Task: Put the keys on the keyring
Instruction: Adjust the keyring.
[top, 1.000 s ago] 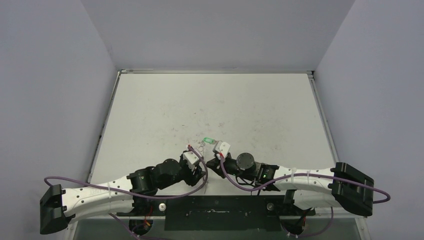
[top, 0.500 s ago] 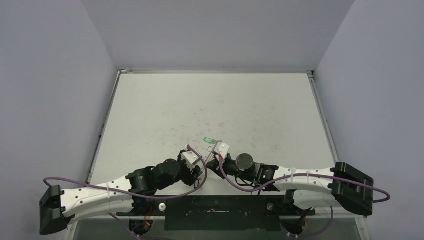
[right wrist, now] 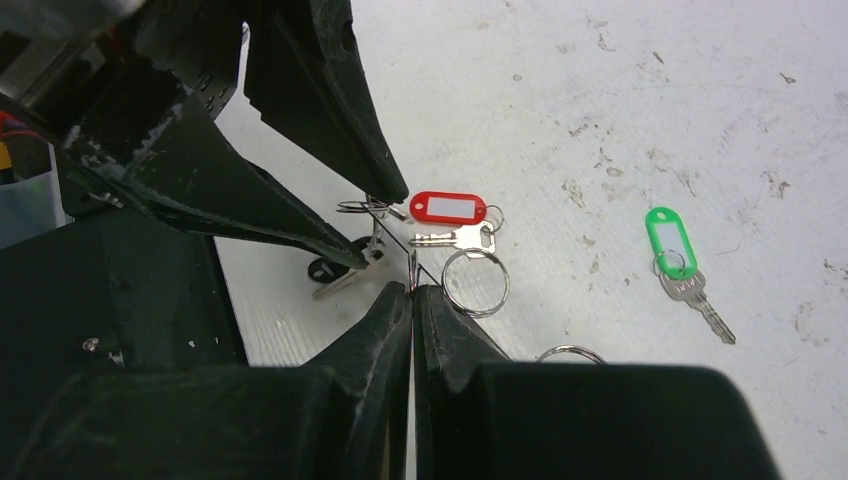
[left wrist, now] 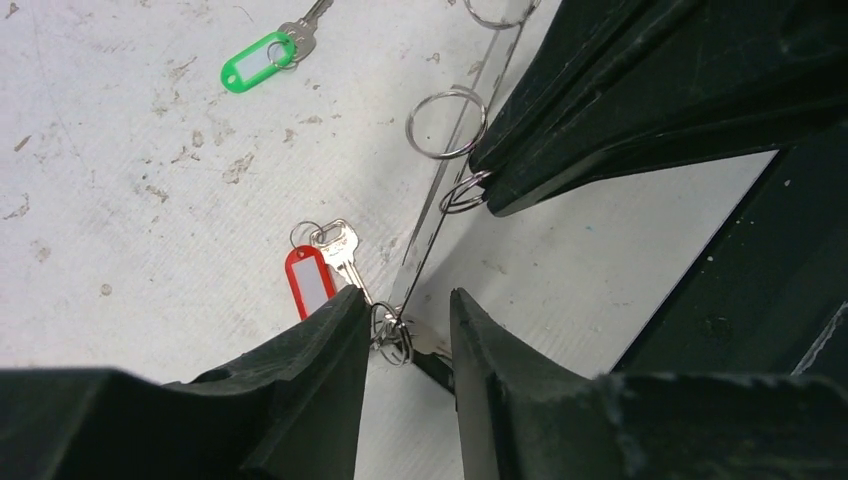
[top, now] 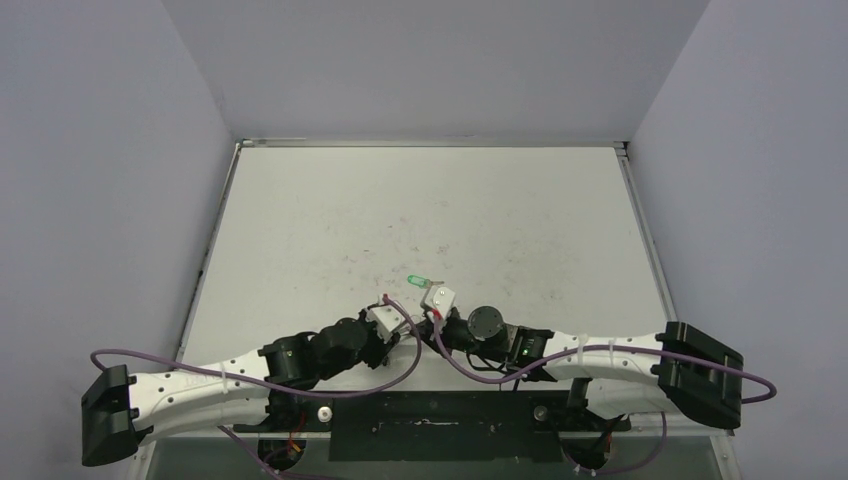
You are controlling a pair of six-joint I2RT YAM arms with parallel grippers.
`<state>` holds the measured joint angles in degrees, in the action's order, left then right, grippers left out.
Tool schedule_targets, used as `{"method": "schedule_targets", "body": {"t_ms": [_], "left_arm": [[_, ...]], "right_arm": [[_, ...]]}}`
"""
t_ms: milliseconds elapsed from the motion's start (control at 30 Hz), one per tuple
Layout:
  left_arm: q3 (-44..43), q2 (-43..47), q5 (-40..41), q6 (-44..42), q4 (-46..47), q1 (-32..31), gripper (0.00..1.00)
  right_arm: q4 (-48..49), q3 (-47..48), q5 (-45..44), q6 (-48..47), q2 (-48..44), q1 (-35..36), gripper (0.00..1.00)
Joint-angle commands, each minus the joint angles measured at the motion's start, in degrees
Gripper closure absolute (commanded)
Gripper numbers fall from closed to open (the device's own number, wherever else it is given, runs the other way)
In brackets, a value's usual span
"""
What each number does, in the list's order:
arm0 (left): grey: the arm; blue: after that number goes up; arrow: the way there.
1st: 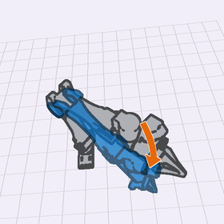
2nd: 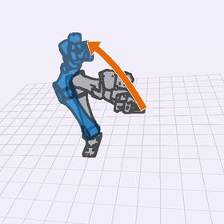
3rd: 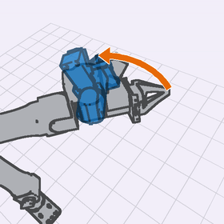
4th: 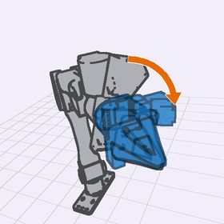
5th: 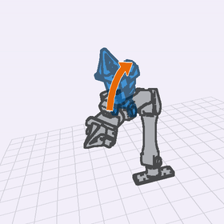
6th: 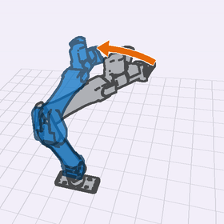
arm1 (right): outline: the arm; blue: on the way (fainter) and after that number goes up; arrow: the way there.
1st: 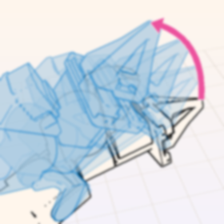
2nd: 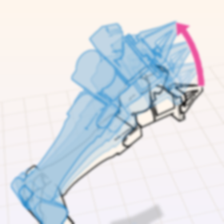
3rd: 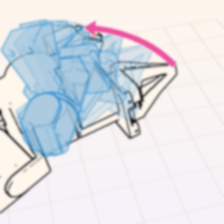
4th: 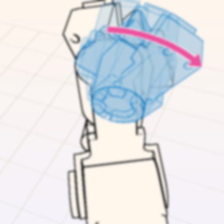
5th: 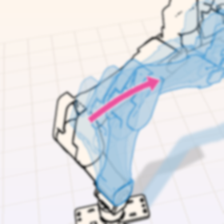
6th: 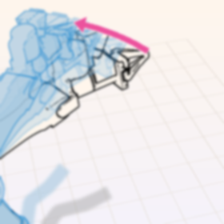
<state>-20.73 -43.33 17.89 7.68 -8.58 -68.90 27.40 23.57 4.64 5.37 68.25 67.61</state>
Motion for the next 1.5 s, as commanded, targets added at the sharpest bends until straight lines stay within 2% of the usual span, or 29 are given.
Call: {"method": "schedule_targets", "body": {"t_ms": [0, 333, 467, 1167, 1467], "left_arm": [[-2.67, 0.16, -0.08, -2.92, 1.81, 0.09, 0.69], [-1.62, 0.85, -2.32, -6.06, 3.75, 0.09, 0.94], [-1.24, 1.17, -2.67, -6.55, 4.21, 0.09, 1.0], [-0.71, 1.67, -3.59, -7.42, 4.96, 0.09, 1.0], [-0.65, 1.82, -3.21, -7.39, 4.76, 0.09, 1.0]], "right_arm": [[1.61, 4.63, 2.23, -3.19, 1.78, 0.6, 1.0], [1.25, 6.88, 1.72, -4.75, 2.45, 0.49, 1.0], [1.34, 7.1, 2.08, -4.82, 2.42, 0.44, 1.0], [5.65, 8.5, 7.03, -4.62, 4.22, -0.03, 1.0], [9.27, 6.67, 9.41, 2.39, 2.86, -2.65, 1.0]]}}
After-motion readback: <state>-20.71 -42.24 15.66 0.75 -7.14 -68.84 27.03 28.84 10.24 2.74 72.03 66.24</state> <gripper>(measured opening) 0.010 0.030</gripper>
